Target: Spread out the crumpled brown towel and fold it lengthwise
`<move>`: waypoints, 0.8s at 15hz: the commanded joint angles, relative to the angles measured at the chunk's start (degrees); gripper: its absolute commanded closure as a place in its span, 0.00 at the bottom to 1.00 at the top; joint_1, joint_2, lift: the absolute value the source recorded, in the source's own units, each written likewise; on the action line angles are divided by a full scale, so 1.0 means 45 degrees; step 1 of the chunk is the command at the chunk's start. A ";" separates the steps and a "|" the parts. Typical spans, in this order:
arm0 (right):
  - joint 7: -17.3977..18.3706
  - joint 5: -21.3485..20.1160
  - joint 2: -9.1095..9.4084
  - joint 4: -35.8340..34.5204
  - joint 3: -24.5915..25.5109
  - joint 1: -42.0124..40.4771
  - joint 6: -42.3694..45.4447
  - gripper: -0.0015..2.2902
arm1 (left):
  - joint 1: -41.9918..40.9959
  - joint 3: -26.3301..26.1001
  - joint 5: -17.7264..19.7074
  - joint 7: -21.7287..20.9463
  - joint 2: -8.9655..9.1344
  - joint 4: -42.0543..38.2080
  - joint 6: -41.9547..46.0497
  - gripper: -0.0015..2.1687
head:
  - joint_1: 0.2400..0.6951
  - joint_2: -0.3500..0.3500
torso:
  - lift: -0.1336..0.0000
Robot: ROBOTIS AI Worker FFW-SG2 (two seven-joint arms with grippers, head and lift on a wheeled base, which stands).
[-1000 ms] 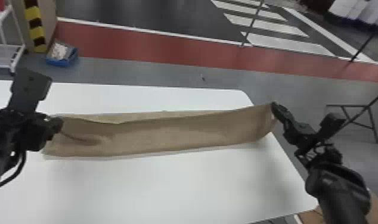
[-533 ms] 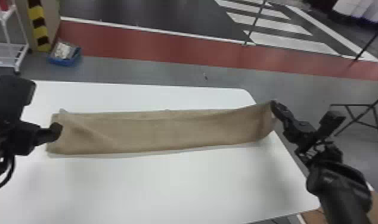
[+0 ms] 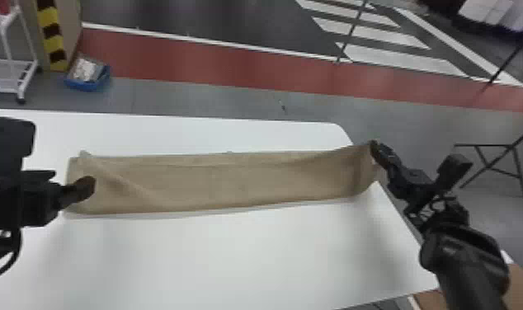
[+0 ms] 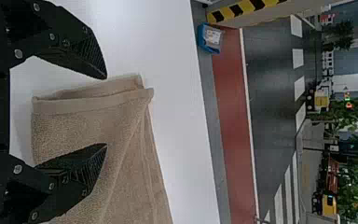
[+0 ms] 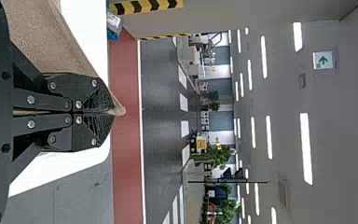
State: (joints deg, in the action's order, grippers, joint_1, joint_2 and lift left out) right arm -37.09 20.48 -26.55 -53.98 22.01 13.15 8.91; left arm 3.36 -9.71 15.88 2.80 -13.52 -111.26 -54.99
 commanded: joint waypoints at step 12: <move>-0.0001 -0.0019 0.0021 -0.0270 -0.0086 -0.0187 0.0020 0.67 | 0.0483 -0.0168 -0.0423 -0.0017 0.0094 0.1737 0.0197 0.58 | 1.00 0.03 | 0.07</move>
State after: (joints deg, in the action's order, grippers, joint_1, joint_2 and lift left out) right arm -37.09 20.31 -26.45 -55.19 21.54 12.27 8.94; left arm 5.73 -10.56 13.90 2.72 -12.94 -102.84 -53.99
